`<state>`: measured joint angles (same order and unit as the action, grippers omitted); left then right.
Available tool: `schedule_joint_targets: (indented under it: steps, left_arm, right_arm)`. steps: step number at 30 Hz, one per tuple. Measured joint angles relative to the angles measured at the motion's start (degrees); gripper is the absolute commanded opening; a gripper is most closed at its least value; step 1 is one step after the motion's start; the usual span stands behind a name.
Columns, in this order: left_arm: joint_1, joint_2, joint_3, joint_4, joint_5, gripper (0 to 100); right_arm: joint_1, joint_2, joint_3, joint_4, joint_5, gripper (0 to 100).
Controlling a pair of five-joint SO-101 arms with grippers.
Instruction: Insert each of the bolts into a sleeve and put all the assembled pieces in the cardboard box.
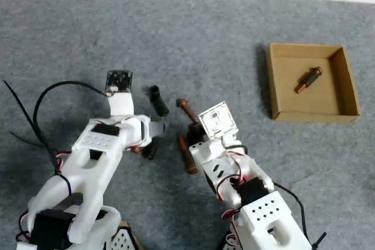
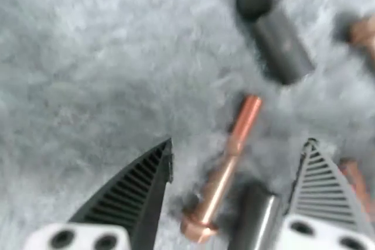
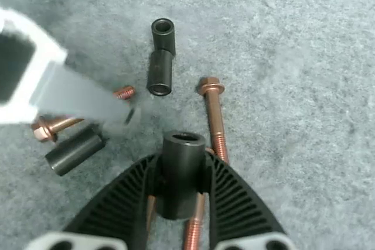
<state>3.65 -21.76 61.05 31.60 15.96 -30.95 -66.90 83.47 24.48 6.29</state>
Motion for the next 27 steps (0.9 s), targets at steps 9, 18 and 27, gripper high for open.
schedule_joint_targets:
  steps: [9,18,27]
  left_arm:
    - [-2.99,0.0,-2.02,1.05,3.43,32]
    - [-5.71,0.62,-2.99,6.68,-0.53,32]
    - [-1.67,0.62,-1.67,8.18,-7.03,32]
  right_arm:
    - [0.0,-0.09,0.18,0.0,0.0,0.5]
    - [0.0,-0.09,0.18,0.0,0.0,0.5]
    - [0.0,-0.09,0.18,0.0,0.0,0.5]
